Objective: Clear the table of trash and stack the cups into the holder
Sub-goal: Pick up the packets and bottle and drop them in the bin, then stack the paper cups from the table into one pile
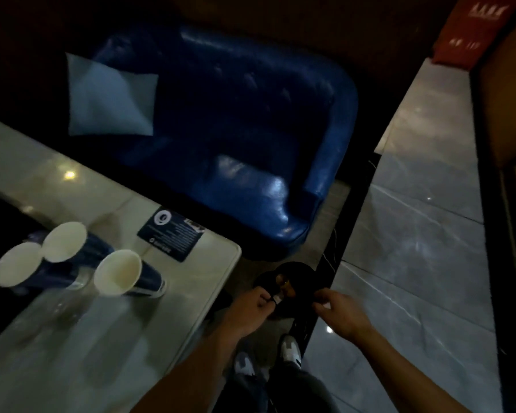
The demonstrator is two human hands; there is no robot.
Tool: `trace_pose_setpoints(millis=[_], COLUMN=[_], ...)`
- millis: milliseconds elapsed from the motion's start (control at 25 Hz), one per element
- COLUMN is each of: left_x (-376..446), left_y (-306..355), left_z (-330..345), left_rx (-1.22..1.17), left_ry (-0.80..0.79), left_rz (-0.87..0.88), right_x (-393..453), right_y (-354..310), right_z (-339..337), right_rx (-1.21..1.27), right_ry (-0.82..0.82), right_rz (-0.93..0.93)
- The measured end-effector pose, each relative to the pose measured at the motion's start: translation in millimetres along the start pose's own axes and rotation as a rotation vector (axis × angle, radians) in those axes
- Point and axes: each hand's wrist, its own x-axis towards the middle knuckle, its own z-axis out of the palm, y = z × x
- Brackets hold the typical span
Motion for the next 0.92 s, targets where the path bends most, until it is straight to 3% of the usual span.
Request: trace_pose_setpoints(millis=[360, 600, 920], left_x=[-93.4, -152.4, -244.9], left_y=[-31.6, -75.9, -116.5], left_z=[-12.8, -14.0, -20.0], left_rx=[-0.339, -0.390, -0.369], left_ry=[0.361, 0.564, 0.661], left_rz=[0.024, -0.057, -0.192], right_x=[-49.5, -37.3, -30.1], right_y=[-21.2, -65.9, -156.9], right_z=[0.7, 12.9, 53.4], right_rx=[-0.032, -0.198, -0.388], right_ry=[0.070, -0.109, -0.363], right_rz=[-0.288, -0.526, -0.817])
